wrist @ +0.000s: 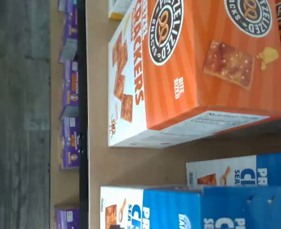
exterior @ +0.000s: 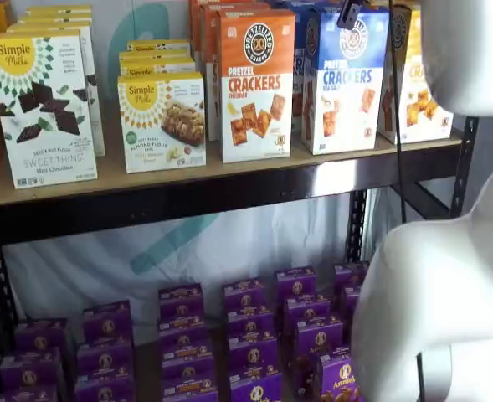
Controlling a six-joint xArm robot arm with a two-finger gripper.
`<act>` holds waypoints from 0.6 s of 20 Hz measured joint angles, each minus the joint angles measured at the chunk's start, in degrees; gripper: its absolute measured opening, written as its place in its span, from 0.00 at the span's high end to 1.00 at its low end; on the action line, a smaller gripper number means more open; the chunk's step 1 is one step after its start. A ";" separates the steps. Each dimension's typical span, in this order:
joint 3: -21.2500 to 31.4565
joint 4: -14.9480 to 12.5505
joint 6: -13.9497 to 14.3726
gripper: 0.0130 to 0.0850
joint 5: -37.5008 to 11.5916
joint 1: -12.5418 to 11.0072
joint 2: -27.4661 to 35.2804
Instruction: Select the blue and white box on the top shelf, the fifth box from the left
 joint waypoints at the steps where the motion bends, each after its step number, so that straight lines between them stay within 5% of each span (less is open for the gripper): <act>1: -0.72 0.35 -0.13 0.00 0.42 -0.30 0.63; 12: -1.58 -1.75 -1.37 0.00 -1.67 -0.24 2.77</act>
